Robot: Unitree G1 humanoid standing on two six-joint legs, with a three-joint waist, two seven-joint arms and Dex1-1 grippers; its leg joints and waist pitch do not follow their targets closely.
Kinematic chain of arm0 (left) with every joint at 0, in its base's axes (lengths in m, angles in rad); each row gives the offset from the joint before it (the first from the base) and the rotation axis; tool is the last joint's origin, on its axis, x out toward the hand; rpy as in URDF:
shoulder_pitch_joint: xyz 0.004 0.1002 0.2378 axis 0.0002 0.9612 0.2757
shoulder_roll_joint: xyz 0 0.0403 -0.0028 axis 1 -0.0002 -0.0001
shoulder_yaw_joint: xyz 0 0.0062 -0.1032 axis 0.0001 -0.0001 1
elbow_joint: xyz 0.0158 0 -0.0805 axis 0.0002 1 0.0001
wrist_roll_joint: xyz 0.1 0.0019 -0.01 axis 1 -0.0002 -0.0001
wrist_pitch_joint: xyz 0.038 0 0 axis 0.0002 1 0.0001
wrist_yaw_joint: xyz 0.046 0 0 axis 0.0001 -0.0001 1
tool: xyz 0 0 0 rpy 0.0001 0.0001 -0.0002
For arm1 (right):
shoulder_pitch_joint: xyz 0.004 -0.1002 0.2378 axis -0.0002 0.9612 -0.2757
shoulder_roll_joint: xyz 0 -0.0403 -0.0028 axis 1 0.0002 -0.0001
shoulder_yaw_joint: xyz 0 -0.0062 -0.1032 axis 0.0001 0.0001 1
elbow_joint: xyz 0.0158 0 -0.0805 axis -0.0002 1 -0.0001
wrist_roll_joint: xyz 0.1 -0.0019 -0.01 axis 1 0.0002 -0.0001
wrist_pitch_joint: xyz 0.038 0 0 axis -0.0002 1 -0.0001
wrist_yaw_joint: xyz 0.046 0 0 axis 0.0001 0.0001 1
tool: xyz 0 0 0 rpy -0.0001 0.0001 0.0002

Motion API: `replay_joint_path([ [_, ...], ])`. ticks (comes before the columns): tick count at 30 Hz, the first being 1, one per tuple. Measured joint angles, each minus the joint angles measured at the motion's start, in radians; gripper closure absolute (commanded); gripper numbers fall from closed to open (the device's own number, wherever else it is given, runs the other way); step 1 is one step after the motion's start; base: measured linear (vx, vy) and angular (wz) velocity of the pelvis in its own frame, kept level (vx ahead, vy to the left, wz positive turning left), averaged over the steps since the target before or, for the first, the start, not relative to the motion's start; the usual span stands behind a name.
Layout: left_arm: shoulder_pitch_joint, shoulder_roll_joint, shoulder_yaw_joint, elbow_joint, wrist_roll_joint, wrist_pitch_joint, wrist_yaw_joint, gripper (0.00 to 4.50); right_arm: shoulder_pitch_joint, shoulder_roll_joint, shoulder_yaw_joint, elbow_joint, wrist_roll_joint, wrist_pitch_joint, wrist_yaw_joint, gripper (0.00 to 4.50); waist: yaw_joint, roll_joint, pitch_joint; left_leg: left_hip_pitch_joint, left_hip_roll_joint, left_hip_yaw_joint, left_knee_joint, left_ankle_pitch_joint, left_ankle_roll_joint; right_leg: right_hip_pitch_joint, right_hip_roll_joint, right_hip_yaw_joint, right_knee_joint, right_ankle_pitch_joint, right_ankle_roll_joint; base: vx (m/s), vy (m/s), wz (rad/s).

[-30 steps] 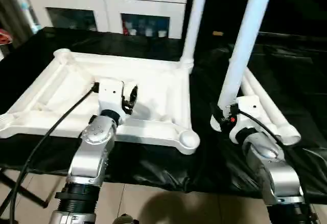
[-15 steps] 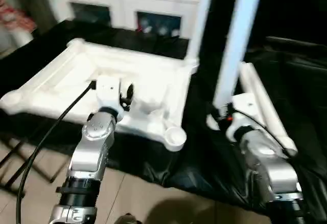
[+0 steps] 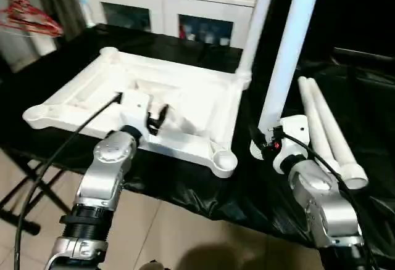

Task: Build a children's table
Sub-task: Pick table leg

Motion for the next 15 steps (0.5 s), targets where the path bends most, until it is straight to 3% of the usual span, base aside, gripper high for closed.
replay_joint_path([
  [1, -0.001, -0.008, 0.001, 0.007, 0.0, -0.006, 0.008, 1.57, 0.002, 0.001, 0.0, 0.0, 0.0, 0.002, -0.002, 2.61, 0.003, -0.002, 0.0, 0.005, -0.006, 0.007, 0.002, 0.001, 0.005, -0.005, -0.009, 0.003, 0.004, 0.003, 0.004, -0.002, 0.094, -0.21],
  [2, -0.001, -0.018, -0.001, 0.013, 0.001, -0.012, 0.014, 1.57, 0.005, 0.003, -0.001, 0.0, 0.0, 0.008, -0.006, 2.61, 0.017, -0.004, 0.001, 0.018, -0.007, 0.029, 0.0, -0.003, 0.01, -0.008, -0.007, 0.036, 0.009, 0.008, 0.009, -0.002, 0.094, -0.21],
  [3, -0.002, -0.022, -0.005, 0.012, 0.001, -0.017, 0.014, 1.57, 0.006, 0.004, -0.001, 0.0, 0.001, 0.011, -0.008, 2.61, 0.035, -0.006, 0.002, 0.024, -0.014, 0.025, 0.001, -0.006, 0.013, -0.014, -0.006, 0.062, 0.018, 0.009, 0.012, 0.033, 0.12, -0.57],
  [4, -0.005, -0.027, -0.007, 0.011, 0.002, -0.026, 0.015, 1.57, 0.006, 0.005, -0.002, 0.0, 0.001, 0.012, -0.01, 2.61, 0.046, -0.006, 0.002, 0.027, -0.018, 0.011, 0.019, -0.019, 0.022, -0.022, -0.006, 0.088, 0.027, 0.009, 0.018, 0.03, 0.067, -0.39],
  [5, -0.009, -0.033, -0.015, 0.011, 0.003, -0.035, 0.017, 1.57, 0.01, 0.004, -0.004, 0.0, 0.001, 0.012, -0.016, 2.61, 0.058, -0.008, 0.002, 0.026, -0.022, -0.012, 0.043, -0.029, 0.027, -0.028, -0.005, 0.113, 0.034, 0.008, 0.027, 0.052, 0.153, -0.7],
  [6, -0.01, -0.034, -0.028, 0.009, 0.015, -0.05, 0.027, 1.57, 0.017, 0.006, -0.005, 0.0, 0.0, 0.013, -0.021, 2.61, 0.063, -0.008, 0.002, 0.018, -0.025, -0.048, 0.076, -0.037, 0.033, -0.032, -0.003, 0.15, 0.04, 0.009, 0.041, 0.029, 0.189, -0.55],
  [7, -0.01, -0.033, -0.034, 0.007, 0.027, -0.057, 0.037, 1.57, 0.022, 0.007, -0.004, -0.001, 0.0, 0.013, -0.022, 2.61, 0.059, -0.005, 0.0, 0.017, -0.022, -0.066, 0.06, -0.036, 0.034, -0.035, -0.001, 0.167, 0.041, 0.011, 0.047, 0.037, 0.321, -0.57],
  [8, -0.014, -0.029, -0.036, -0.001, 0.041, -0.075, 0.053, 1.57, 0.023, 0.012, -0.006, -0.002, -0.001, 0.014, -0.025, 2.61, 0.039, 0.008, -0.007, 0.007, -0.01, -0.072, 0.031, -0.03, -0.035, -0.042, -0.009, 0.161, 0.041, 0.015, 0.049, 0.015, 0.235, -0.26],
  [10, -0.011, -0.02, -0.028, -0.006, 0.043, -0.083, 0.063, 1.57, 0.026, 0.026, 0.003, -0.002, -0.002, 0.02, -0.028, 2.61, -0.004, 0.005, -0.008, -0.008, -0.016, -0.063, 0.037, -0.031, -0.02, -0.046, -0.012, 0.161, 0.031, 0.02, 0.027, 0.028, 0.231, 0.1],
  [11, -0.008, -0.02, -0.016, -0.006, 0.042, -0.083, 0.068, 1.57, 0.025, 0.032, 0.013, -0.002, -0.002, 0.021, -0.027, 2.61, -0.017, 0.006, -0.008, -0.016, -0.017, -0.065, 0.041, -0.034, -0.016, -0.043, -0.012, 0.156, 0.026, 0.021, 0.007, 0.019, 0.211, 0.13],
  [12, -0.001, -0.029, -0.009, -0.014, 0.038, -0.075, 0.071, 1.57, 0.025, 0.034, 0.014, -0.003, -0.004, 0.022, -0.027, 2.61, -0.028, 0.007, -0.008, -0.021, -0.017, -0.069, 0.042, -0.032, -0.013, -0.043, -0.011, 0.137, 0.038, 0.013, -0.001, 0.001, 0.142, 0.15],
  [14, 0.014, -0.038, 0.015, -0.03, 0.03, -0.061, 0.083, 1.57, 0.019, 0.028, 0.013, -0.011, -0.004, 0.023, -0.025, 2.61, -0.032, 0.006, -0.012, -0.033, -0.006, -0.072, 0.039, -0.022, -0.003, -0.04, 0.0, 0.103, 0.085, -0.014, 0.004, 0.008, 0.061, 0.08],
  [15, 0.02, -0.04, 0.015, -0.034, 0.028, -0.061, 0.087, 1.57, 0.017, 0.024, 0.011, -0.018, -0.004, 0.023, -0.025, 2.61, -0.033, 0.003, -0.014, -0.042, -0.006, -0.072, 0.038, -0.017, -0.001, -0.04, -0.001, 0.101, 0.092, -0.03, 0.01, 0.0, 0.0, 0.0],
])
